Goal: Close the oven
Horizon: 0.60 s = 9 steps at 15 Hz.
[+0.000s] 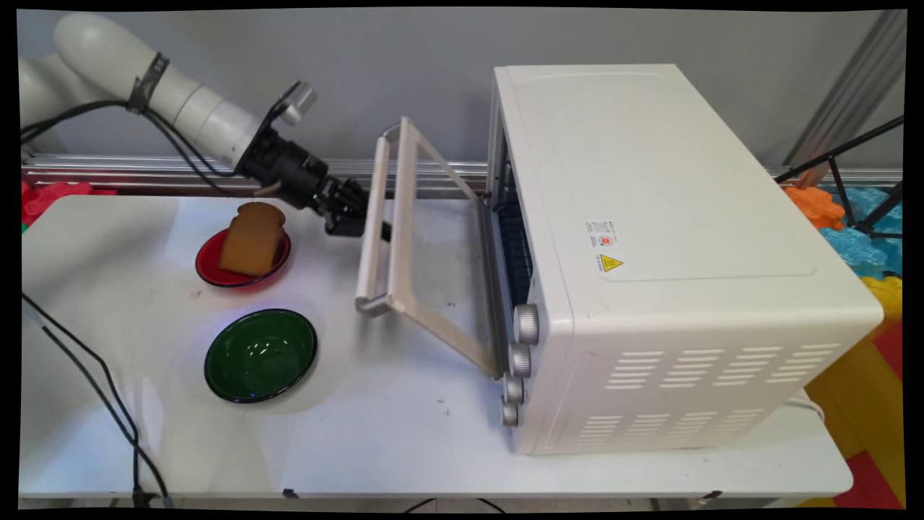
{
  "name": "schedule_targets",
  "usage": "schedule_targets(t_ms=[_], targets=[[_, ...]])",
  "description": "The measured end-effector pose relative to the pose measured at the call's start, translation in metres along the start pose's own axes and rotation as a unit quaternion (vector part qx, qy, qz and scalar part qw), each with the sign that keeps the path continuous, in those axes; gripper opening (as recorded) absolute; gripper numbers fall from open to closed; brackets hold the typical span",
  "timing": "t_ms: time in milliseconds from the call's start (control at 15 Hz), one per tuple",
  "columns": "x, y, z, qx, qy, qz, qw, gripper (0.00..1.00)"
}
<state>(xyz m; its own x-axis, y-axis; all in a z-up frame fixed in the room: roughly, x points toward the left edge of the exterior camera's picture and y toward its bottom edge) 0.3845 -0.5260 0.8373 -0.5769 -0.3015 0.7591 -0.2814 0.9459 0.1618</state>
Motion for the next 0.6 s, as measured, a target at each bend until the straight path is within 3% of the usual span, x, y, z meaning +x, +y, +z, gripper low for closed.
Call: schedule_targets(t_ms=[333, 600], targets=[[0.037, 0.001, 0.005, -0.002, 0.036, -0.008, 0.9993, 0.00], [0.053, 0.002, 0.008, -0.002, 0.051, -0.012, 0.9986, 0.00]])
